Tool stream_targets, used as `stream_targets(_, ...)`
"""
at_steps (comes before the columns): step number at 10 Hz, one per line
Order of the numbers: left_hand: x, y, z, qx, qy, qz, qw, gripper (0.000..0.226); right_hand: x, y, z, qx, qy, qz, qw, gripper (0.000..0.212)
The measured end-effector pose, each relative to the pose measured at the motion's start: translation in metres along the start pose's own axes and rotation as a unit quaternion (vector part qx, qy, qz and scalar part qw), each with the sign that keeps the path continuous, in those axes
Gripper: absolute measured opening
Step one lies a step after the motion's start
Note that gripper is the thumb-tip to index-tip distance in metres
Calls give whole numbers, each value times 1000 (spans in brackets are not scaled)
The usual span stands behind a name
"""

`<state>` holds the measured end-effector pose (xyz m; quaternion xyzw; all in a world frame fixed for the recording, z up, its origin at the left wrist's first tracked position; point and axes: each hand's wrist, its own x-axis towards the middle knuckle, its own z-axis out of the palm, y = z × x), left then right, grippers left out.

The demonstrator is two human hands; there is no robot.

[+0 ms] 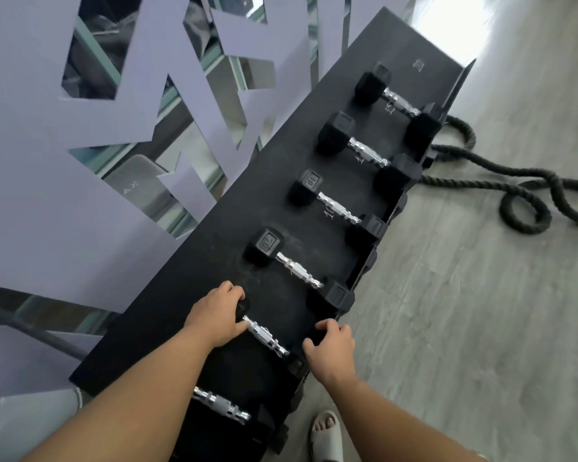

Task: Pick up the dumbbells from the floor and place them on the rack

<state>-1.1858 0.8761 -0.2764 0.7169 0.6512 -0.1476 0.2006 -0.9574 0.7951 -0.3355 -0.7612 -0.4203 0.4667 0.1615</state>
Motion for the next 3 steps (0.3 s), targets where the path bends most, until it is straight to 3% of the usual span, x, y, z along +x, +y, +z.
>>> stream_targets(3,-17,30,-90,30,-16,45,998,40,1,-56,-111,-173,-3,-133,976,33)
